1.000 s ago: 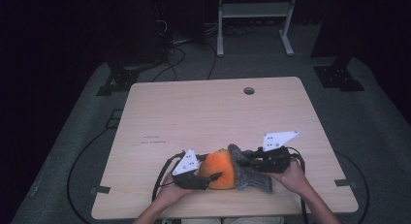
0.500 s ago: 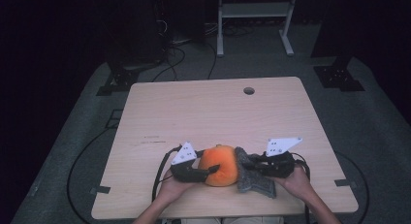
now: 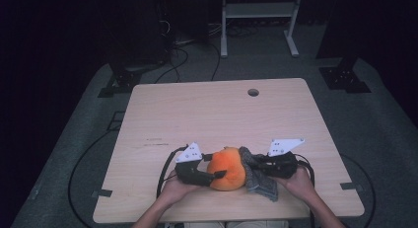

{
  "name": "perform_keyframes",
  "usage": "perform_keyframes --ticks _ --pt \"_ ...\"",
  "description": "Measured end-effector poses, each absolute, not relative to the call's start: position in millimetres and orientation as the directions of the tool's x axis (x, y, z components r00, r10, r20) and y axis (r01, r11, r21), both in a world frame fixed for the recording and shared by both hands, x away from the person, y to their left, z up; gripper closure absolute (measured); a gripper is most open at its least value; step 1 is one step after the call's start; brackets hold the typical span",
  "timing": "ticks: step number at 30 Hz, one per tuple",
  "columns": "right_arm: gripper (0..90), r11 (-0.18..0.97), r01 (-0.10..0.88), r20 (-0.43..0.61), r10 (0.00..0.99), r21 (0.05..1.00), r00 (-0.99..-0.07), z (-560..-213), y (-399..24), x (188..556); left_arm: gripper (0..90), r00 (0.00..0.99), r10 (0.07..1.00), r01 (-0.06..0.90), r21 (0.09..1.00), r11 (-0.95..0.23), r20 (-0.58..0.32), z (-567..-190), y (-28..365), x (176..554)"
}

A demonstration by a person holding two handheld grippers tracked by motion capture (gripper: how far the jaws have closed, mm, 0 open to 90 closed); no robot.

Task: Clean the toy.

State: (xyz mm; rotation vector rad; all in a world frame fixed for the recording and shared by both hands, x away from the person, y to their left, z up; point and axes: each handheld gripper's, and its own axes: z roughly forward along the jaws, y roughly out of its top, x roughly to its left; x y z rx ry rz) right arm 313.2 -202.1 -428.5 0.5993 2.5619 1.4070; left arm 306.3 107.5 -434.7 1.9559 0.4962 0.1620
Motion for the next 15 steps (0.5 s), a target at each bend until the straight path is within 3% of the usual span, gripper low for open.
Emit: perform_keyframes --ticks 6,9,15 --pt "79.4 0.415 0.225 0.058 0.379 0.882 -0.924 -414.0 -197.2 300.8 40.8 0.854 0.481 0.368 0.885 -0.285 -0.199 -436.7 110.3 314.4" --pt "79.3 0.450 0.185 0.014 0.357 0.874 -0.934 -409.8 -181.9 296.2 40.2 0.845 0.488 0.386 0.881 -0.273 -0.219 -435.4 107.3 319.1" --pt "79.6 0.472 0.206 0.009 0.386 0.857 -0.922 -416.6 -180.4 306.0 24.4 0.862 0.434 0.400 0.876 -0.269 -0.261 -436.7 110.5 323.2"
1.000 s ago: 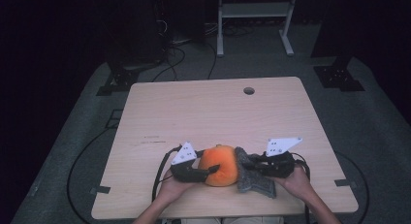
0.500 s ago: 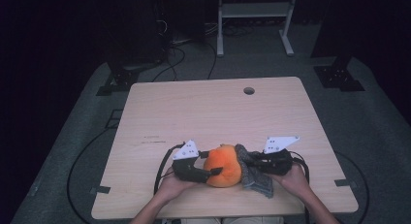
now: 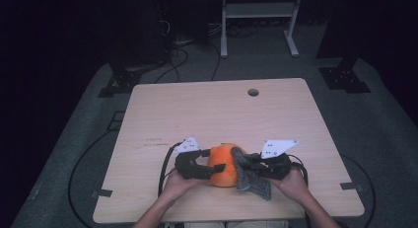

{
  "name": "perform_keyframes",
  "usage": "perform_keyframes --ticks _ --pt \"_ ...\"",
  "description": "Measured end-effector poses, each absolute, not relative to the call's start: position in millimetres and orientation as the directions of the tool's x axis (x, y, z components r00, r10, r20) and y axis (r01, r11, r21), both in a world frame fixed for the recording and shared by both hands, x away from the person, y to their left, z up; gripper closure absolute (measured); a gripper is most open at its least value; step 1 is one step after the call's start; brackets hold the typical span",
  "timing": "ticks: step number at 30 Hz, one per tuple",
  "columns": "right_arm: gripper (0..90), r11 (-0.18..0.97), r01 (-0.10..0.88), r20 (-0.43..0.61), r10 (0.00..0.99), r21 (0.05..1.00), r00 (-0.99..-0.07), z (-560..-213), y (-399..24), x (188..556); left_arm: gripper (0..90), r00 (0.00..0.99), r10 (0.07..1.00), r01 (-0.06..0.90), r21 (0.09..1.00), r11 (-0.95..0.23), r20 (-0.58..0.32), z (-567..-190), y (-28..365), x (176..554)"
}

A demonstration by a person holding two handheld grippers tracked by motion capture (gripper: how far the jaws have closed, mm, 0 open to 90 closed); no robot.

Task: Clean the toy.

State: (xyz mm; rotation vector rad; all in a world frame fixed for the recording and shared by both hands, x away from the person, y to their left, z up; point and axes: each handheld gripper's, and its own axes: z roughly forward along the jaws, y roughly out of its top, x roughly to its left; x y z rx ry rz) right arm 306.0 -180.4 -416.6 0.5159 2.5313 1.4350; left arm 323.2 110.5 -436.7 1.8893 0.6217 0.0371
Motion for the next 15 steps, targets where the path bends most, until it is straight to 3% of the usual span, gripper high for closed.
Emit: perform_keyframes --ticks 7,10,15 --pt "79.7 0.510 0.215 -0.028 0.426 0.833 -0.904 -423.6 -186.4 307.2 39.6 0.858 0.472 0.379 0.871 -0.313 -0.203 -438.3 115.4 323.0" --pt "79.6 0.518 0.251 -0.010 0.448 0.818 -0.894 -427.5 -195.2 307.1 40.5 0.840 0.497 0.401 0.865 -0.301 -0.216 -440.5 117.4 324.8" --pt "79.5 0.466 0.192 -0.003 0.385 0.863 -0.923 -412.2 -180.2 296.6 36.9 0.840 0.495 0.398 0.873 -0.283 -0.222 -440.9 114.8 326.0"
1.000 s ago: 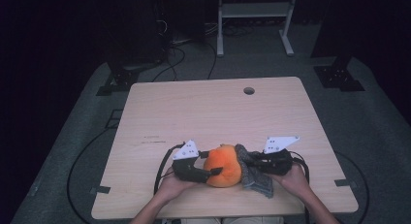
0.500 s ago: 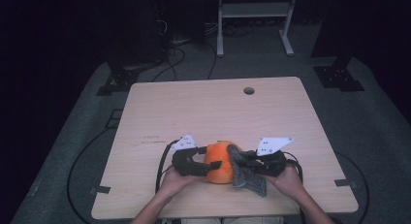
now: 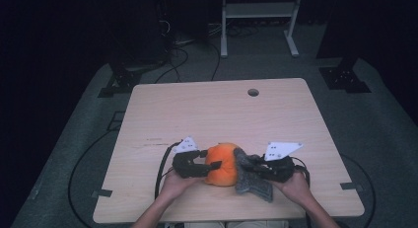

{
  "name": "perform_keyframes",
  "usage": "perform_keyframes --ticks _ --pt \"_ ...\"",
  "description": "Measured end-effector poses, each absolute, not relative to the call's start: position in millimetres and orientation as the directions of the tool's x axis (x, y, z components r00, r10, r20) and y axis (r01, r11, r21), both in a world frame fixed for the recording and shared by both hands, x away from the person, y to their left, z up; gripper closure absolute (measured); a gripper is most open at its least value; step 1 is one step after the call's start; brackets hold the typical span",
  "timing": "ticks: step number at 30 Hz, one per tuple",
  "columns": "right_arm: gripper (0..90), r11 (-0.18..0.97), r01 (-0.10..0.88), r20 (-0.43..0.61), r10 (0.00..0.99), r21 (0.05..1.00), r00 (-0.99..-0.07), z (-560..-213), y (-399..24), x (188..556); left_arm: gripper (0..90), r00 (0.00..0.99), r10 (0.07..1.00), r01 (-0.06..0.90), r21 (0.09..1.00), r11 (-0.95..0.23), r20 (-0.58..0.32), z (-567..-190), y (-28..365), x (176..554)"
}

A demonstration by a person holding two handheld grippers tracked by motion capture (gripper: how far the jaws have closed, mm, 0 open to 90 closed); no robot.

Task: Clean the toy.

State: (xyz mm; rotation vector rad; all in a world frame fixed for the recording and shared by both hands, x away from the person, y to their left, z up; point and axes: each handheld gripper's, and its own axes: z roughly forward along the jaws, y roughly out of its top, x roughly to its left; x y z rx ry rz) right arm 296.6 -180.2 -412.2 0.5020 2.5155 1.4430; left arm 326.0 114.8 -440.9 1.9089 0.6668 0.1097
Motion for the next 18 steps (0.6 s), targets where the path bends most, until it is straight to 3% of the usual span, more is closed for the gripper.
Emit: perform_keyframes --ticks 3,5,7,11,18 --pt "79.7 0.513 0.184 -0.026 0.374 0.838 -0.927 -414.6 -166.1 302.1 19.6 0.847 0.493 0.372 0.884 -0.284 -0.199 -438.4 119.1 325.2" --pt "79.7 0.509 0.193 -0.015 0.377 0.839 -0.926 -415.7 -167.1 306.2 13.3 0.856 0.479 0.350 0.898 -0.266 -0.192 -436.3 123.7 325.1" --pt "79.7 0.513 0.196 -0.018 0.382 0.836 -0.924 -415.7 -169.4 307.8 18.9 0.877 0.453 0.305 0.916 -0.262 -0.162 -435.5 127.0 324.9" --pt "79.8 0.521 0.207 -0.023 0.401 0.828 -0.916 -417.6 -174.8 311.8 44.0 0.890 0.434 0.286 0.914 -0.289 -0.141 -436.8 123.5 325.5" --pt "79.6 0.527 0.215 -0.034 0.423 0.822 -0.905 -416.6 -181.9 310.1 48.6 0.857 0.487 0.345 0.890 -0.299 -0.169 -432.9 117.5 325.5"
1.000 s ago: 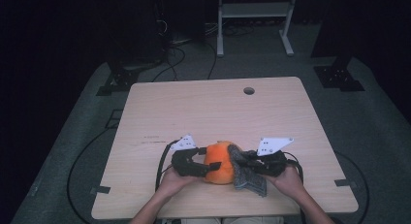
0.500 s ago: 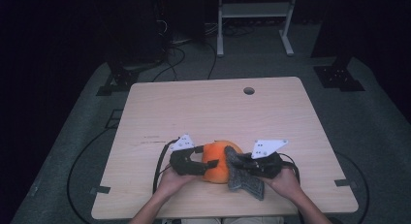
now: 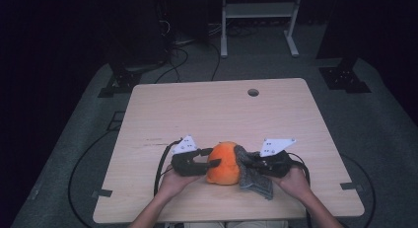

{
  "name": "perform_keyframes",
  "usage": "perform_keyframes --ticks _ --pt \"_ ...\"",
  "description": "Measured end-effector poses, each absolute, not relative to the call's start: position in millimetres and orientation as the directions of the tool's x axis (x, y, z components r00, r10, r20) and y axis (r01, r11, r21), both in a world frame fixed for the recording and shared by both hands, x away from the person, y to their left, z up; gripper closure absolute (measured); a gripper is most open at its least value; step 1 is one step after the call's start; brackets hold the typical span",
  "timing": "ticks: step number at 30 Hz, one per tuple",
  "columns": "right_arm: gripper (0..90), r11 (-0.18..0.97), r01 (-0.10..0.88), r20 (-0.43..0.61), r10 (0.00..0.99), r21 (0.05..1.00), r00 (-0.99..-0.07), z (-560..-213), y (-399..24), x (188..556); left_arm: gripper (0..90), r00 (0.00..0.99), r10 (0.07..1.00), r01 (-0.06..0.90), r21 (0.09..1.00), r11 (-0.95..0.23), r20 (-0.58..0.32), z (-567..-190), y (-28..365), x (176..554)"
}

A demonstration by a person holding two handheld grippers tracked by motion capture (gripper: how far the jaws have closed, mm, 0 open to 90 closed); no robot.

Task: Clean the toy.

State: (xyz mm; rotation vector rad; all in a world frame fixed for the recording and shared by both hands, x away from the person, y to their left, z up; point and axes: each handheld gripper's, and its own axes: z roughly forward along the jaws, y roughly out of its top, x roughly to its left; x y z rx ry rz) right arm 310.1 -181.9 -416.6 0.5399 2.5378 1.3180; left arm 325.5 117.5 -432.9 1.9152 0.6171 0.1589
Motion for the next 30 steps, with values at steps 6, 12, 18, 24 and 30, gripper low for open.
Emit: perform_keyframes --ticks 6,12,18,24,30 --pt "79.6 0.495 0.146 -0.047 0.357 0.856 -0.933 -406.8 -161.6 293.8 49.0 0.841 0.510 0.368 0.883 -0.292 -0.182 -430.2 112.4 326.4" --pt "80.0 0.511 0.196 -0.036 0.409 0.837 -0.912 -414.8 -169.8 307.7 39.7 0.858 0.457 0.385 0.882 -0.273 -0.233 -432.1 118.7 328.1" --pt "79.9 0.509 0.219 -0.032 0.439 0.833 -0.898 -413.8 -179.1 305.6 49.7 0.848 0.493 0.378 0.877 -0.298 -0.198 -429.8 112.2 325.5" --pt "79.8 0.521 0.147 -0.053 0.349 0.841 -0.936 -413.0 -154.4 283.3 52.1 0.823 0.519 0.421 0.862 -0.282 -0.232 -429.8 112.7 328.5" --pt "80.0 0.565 0.183 -0.077 0.406 0.805 -0.911 -422.9 -168.0 287.9 52.3 0.811 0.529 0.439 0.858 -0.266 -0.251 -432.2 115.8 330.7"
